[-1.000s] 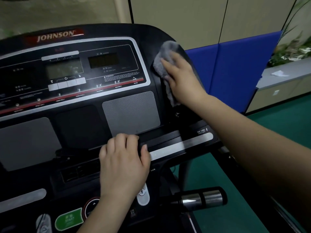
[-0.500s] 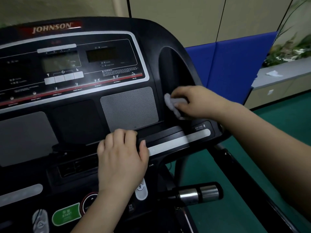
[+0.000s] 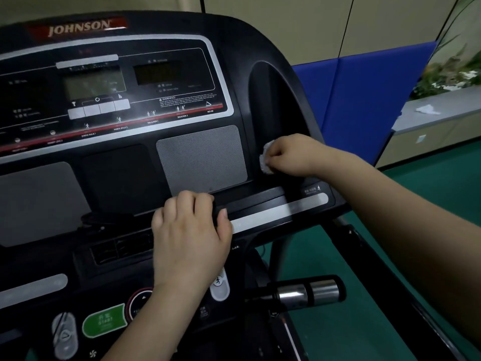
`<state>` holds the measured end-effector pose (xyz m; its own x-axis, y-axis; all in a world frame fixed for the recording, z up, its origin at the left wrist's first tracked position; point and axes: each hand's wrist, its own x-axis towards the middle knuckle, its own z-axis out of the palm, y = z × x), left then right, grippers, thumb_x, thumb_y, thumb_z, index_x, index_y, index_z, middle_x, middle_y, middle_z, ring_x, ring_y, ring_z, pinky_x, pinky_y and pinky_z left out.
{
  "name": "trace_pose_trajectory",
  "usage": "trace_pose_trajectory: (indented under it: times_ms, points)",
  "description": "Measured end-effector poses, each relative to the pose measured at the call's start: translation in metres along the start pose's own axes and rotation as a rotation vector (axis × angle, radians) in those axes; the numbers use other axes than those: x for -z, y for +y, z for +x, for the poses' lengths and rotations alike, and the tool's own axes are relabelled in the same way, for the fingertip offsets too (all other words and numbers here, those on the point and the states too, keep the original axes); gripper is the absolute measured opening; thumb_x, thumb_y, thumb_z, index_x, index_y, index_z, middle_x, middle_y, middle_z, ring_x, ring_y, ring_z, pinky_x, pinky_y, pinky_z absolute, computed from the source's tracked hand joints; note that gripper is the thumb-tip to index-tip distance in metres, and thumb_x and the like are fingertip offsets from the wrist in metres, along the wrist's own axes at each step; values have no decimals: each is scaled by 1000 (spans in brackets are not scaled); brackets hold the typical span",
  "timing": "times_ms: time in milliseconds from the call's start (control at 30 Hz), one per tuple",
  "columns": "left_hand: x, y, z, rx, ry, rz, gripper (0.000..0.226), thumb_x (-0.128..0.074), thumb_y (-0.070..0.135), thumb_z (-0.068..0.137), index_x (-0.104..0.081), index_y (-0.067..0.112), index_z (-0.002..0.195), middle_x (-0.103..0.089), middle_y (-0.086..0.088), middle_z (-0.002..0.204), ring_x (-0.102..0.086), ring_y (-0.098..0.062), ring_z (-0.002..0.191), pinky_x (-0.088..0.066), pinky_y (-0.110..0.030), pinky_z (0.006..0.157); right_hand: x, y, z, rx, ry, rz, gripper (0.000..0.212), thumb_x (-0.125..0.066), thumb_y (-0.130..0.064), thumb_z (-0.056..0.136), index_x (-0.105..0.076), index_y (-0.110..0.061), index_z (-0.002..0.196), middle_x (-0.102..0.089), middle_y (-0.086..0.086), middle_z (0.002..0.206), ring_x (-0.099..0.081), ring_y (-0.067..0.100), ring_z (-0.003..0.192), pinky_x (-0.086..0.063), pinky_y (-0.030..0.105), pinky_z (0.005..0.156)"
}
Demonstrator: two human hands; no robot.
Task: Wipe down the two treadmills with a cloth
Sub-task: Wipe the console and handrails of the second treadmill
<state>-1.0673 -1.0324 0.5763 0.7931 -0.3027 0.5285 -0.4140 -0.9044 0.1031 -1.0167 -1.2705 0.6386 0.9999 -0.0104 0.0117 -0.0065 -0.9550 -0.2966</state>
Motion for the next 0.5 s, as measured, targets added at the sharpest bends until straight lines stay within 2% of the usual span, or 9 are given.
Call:
trace_pose_trajectory:
  times_ms: [67, 133, 200, 267, 367, 433, 500]
  points:
    - [0, 0, 0, -5, 2, -1, 32, -43, 39, 89, -59, 14, 99, -56, -4, 93, -52, -27, 90, -41, -44, 82, 1, 0, -9, 20, -33, 106, 21, -52, -21, 90, -66, -14, 76, -63, 1, 79, -58, 21, 83, -48, 31, 74]
    - [-1, 0, 0, -2, 6, -4, 31, -44, 39, 88, -60, 14, 99, -56, -5, 93, -52, -28, 90, -40, -44, 82, 1, 2, -21, 43, -32, 136, 19, -50, -20, 92, -67, -11, 89, -64, 5, 98, -58, 20, 94, -47, 34, 87]
    - [-1, 0, 0, -2, 5, -3, 31, -44, 39, 88, -60, 14, 99, -56, -5, 93, -52, -28, 90, -40, -44, 82, 0, -1, -27, 50, -49, 39, 26, -42, -23, 98, -65, -12, 104, -60, 3, 115, -54, 19, 105, -42, 30, 91]
    - [-1, 0, 0, -7, 7, -6, 32, -44, 39, 88, -60, 14, 100, -56, -5, 94, -52, -28, 90, -40, -44, 82, -6, -3, -23, 61, -66, -146, 34, -33, -26, 101, -58, -12, 119, -50, 5, 129, -48, 25, 118, -37, 32, 95]
    - [0, -1, 0, -5, 13, -18, 32, -44, 40, 88, -60, 15, 100, -57, -4, 94, -52, -28, 91, -40, -44, 82, -18, -5, -11, -22, -48, -371, 41, -28, -28, 101, -47, -8, 130, -42, 19, 138, -46, 38, 117, -42, 44, 93]
    - [0, -1, 0, -7, 10, -18, 32, -44, 40, 88, -60, 15, 101, -57, -4, 94, -52, -27, 91, -40, -44, 83, -20, -8, -5, -158, -65, -284, 44, -24, -24, 101, -38, -8, 140, -33, 24, 145, -41, 42, 122, -42, 48, 98]
    - [0, -1, 0, -4, 12, -20, 33, -44, 40, 88, -61, 14, 100, -57, -4, 94, -52, -28, 90, -40, -44, 82, -11, -10, -5, -116, -64, -147, 39, -27, -20, 102, -47, -10, 133, -41, 19, 141, -43, 38, 125, -42, 40, 101]
